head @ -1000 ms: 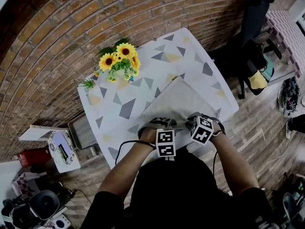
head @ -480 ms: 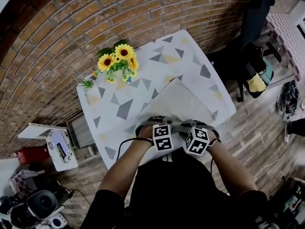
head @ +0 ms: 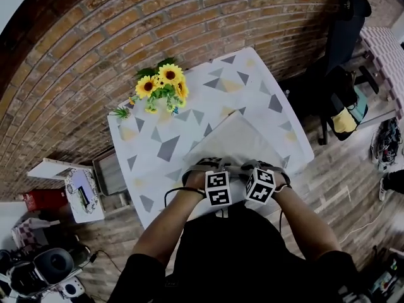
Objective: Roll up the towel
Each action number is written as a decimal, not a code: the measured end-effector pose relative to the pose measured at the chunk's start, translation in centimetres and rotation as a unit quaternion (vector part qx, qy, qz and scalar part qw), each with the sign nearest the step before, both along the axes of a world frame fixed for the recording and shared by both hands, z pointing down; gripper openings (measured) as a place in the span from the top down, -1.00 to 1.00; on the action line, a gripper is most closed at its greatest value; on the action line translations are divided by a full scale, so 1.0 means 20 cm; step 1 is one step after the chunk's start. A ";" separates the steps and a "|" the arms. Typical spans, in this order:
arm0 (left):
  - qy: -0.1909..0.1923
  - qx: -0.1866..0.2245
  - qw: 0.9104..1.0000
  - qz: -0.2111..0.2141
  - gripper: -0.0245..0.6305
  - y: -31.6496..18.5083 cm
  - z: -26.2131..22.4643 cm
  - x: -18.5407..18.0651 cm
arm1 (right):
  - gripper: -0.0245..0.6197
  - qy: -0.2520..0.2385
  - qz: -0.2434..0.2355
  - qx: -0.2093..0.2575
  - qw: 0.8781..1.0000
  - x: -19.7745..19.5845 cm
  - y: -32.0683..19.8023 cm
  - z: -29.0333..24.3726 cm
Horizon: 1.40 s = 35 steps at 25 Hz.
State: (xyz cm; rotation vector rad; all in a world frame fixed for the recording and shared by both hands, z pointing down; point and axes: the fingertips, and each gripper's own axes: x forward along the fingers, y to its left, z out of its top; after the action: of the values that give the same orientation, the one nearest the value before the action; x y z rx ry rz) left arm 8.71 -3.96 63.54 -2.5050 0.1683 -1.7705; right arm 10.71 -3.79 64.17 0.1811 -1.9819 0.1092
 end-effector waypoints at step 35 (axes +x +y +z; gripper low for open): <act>0.008 -0.001 0.999 -0.033 0.34 -0.22 -0.09 0.05 | 0.62 -0.013 -0.023 0.006 1.000 0.07 -0.36 -0.04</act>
State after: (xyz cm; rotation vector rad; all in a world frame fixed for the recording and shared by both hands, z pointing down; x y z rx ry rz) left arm 9.63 -8.40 61.70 -2.5455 0.2537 -1.7755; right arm 12.16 -10.93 63.43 0.1422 -2.0115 0.0713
